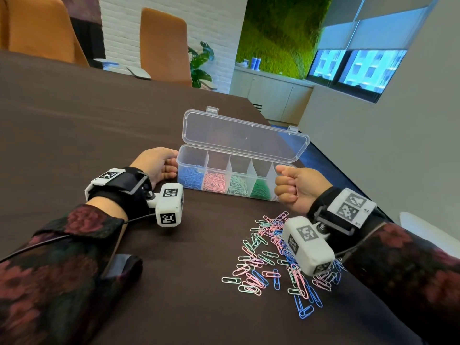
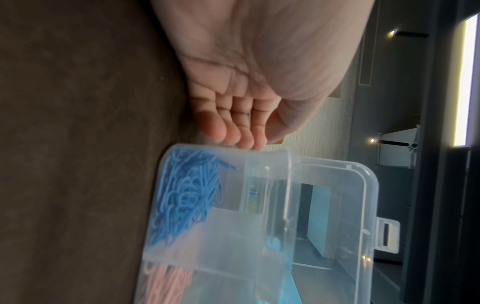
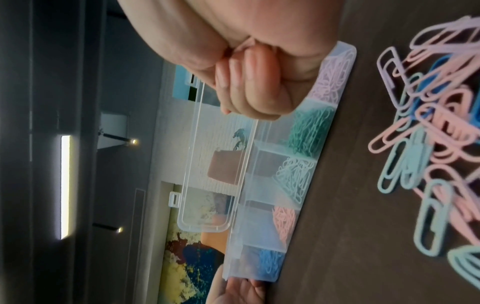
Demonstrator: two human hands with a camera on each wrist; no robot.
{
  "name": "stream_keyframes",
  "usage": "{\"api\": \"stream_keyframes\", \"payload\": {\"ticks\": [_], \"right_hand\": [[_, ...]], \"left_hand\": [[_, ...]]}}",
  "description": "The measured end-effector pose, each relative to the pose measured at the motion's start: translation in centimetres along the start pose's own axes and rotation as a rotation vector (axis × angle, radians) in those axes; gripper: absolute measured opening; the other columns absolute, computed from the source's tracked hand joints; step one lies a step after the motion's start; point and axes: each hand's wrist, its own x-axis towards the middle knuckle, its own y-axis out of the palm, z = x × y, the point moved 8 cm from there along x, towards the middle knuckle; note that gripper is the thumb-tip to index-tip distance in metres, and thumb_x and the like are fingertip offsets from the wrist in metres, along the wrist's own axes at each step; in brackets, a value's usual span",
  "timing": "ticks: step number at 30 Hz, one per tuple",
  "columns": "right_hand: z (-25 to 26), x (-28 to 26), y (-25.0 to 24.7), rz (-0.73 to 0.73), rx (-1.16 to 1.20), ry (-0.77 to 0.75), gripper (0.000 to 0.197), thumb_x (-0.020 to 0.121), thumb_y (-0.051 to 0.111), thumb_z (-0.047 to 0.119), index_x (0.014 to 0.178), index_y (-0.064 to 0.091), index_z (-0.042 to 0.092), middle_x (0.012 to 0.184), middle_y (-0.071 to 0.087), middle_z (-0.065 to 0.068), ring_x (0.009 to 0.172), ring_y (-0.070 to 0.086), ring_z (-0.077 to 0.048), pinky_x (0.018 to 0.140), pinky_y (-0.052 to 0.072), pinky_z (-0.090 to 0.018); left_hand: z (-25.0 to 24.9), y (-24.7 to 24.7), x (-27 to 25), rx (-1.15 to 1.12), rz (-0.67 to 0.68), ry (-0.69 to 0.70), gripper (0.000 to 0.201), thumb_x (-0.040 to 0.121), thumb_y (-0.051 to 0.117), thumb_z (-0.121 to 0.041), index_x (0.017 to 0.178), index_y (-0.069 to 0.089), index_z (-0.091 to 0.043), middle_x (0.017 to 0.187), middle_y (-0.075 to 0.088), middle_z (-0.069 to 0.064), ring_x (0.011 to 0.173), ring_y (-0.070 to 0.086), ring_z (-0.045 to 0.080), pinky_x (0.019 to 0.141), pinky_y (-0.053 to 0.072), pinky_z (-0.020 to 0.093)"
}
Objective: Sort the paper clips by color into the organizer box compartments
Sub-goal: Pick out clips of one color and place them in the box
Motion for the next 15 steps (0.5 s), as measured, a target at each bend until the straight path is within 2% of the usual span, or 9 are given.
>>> {"api": "stream_keyframes", "payload": {"ticks": [4,10,13,15], "right_hand": [[0.7,0.7,0.9,-0.011,0.111,-0.023,0.026,0.096,0.024,0.001,0.096,0.046,0.015,0.042,0.028,0.005,0.030,0.024,-0.008,0.031,0.017,-0.013],[1.9,2.4,8.6,0.116,0.199,-0.184,0.025,0.095,0.024,0.003,0.086,0.045,0.014,0.039,0.026,0.005,0.031,0.021,-0.009,0.038,0.017,-0.011],[1.9,3.7,11.8,0.099,0.216,-0.265,0.028,0.092,0.024,-0.001,0.081,0.046,0.013,0.037,0.029,0.004,0.036,0.023,-0.011,0.046,0.021,-0.018],[1.8,4.7,12.7,0.051,0.207,-0.304,0.030,0.092,0.026,-0.002,0.079,0.049,0.012,0.043,0.035,0.002,0.044,0.030,-0.013,0.050,0.027,-0.023]], "left_hand": [[0.1,-0.2,0.3,0.008,0.007,0.001,0.011,0.086,0.054,-0.013,0.085,0.063,-0.008,0.062,0.050,0.000,0.049,0.045,0.009,0.042,0.042,0.014],[0.1,-0.1,0.0,-0.008,-0.001,-0.001,0.012,0.087,0.053,-0.012,0.080,0.063,-0.009,0.055,0.051,-0.003,0.046,0.045,0.008,0.042,0.042,0.014],[0.0,-0.1,-0.1,-0.019,-0.007,0.002,0.012,0.086,0.052,-0.011,0.080,0.063,-0.008,0.053,0.051,-0.004,0.046,0.045,0.008,0.042,0.041,0.014],[0.0,-0.2,-0.1,-0.021,-0.009,0.002,0.012,0.087,0.052,-0.011,0.079,0.061,-0.009,0.053,0.051,-0.003,0.045,0.044,0.008,0.042,0.041,0.014]]}}
